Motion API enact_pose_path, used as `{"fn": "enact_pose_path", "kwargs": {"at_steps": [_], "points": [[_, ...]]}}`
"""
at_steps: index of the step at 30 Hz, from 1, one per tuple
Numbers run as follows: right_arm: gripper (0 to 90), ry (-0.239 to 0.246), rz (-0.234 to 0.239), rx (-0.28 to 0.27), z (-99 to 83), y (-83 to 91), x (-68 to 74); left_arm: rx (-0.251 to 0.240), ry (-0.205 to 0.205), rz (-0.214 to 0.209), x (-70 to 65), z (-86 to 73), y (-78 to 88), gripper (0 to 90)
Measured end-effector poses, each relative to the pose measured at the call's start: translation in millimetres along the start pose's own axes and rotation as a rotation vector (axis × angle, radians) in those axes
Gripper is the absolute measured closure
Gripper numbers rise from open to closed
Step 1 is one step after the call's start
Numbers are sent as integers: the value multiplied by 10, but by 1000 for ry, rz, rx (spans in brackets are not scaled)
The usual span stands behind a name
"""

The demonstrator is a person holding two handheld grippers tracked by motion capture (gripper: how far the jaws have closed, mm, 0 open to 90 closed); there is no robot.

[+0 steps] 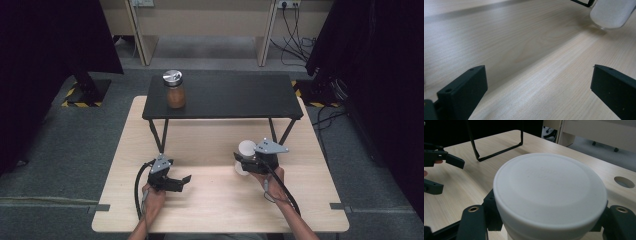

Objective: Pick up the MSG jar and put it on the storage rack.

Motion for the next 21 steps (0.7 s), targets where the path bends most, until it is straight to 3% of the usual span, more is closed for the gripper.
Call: {"fn": "enact_pose_path", "kwargs": {"at_steps": [11,21], "points": [[343,9,5,-7,113,124,26,1,-1,0,0,2,0,1],[343,29,27,-3,379,254,76,3,-5,-1,-4,4,-2,1]]}}
Point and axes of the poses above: each handheld gripper's, and its own axes: y roughly backward along the jaws, z roughly out of its top, x roughly to its left, the point moved 5 cm from there along -y, roughly forward along the jaws, and after that the axes turned 10 degrees about x, right-handed, at the moved point
